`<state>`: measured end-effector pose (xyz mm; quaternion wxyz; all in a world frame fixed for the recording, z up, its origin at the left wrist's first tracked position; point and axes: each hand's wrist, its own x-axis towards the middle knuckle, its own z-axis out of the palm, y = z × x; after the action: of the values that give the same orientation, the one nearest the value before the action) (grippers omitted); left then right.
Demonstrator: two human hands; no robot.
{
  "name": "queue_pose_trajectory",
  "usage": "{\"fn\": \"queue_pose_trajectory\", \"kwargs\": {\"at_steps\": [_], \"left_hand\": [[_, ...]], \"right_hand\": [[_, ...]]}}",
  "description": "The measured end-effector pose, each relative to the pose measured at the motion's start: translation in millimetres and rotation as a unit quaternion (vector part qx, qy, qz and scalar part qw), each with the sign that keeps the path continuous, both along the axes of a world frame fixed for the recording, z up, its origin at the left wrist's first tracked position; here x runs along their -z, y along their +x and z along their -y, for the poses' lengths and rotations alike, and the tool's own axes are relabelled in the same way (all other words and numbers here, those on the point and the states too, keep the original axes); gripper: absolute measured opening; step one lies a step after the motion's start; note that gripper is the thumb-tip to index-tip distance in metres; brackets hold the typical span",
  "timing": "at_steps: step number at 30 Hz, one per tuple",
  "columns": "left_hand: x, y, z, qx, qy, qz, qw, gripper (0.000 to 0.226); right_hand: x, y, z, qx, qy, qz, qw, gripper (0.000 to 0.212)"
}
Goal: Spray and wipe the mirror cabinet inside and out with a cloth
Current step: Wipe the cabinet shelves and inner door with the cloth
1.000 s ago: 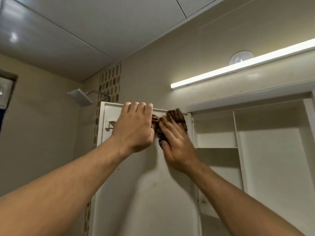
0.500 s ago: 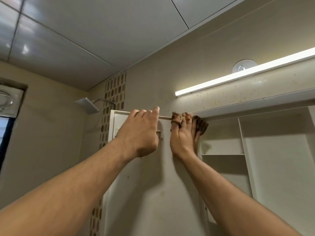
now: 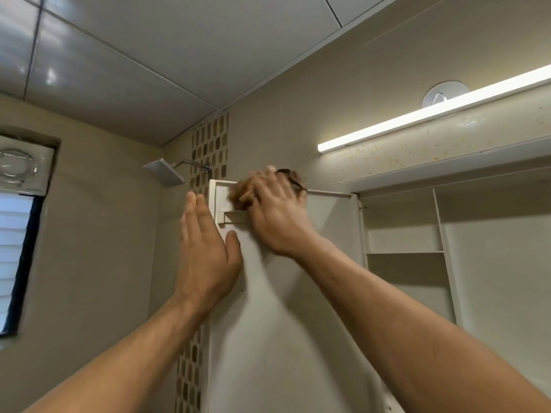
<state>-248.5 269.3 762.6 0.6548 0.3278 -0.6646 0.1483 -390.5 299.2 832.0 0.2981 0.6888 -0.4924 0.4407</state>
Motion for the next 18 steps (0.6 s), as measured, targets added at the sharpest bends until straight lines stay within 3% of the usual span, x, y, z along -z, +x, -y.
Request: {"fn": "queue_pose_trajectory", "kwargs": {"at_steps": [2,5,8,10,13,16,18], "left_hand": [[1,0,4,0.102,0.002,-0.027,0.994,0.066],[2,4,7,0.148,0.011,-0.036,0.988,0.063],[5,5,8,0.168,0.036,-0.048,0.984,0.073],[5,2,8,0.195,0.033,-0.063,0.978,0.069],[2,-1,6,0.282,0.018,-0.072,0.957,0.046],[2,-2,2,0.225,-0.018,-0.072,0.971,0.042],[4,0,5,0.18,-0.027,-0.08,0.98,0.053]], "right_hand": [[9,19,-5,-0.033,-0.005,-0.109,0.993,0.067],[9,1,-8,0.009,-0.022,-0.179,0.984,0.065],[4,-16,-13,0.112,0.008,-0.059,0.992,0.063],[7,6,-11,0.09,0.042,0.002,0.995,0.068],[16,52,-11,-0.019,-0.002,-0.063,0.998,0.071],[14,38,-13,-0.066,-0.021,-0.132,0.989,0.058],[11,5,-9,-0.057,-0.022,-0.141,0.988,0.052]]}}
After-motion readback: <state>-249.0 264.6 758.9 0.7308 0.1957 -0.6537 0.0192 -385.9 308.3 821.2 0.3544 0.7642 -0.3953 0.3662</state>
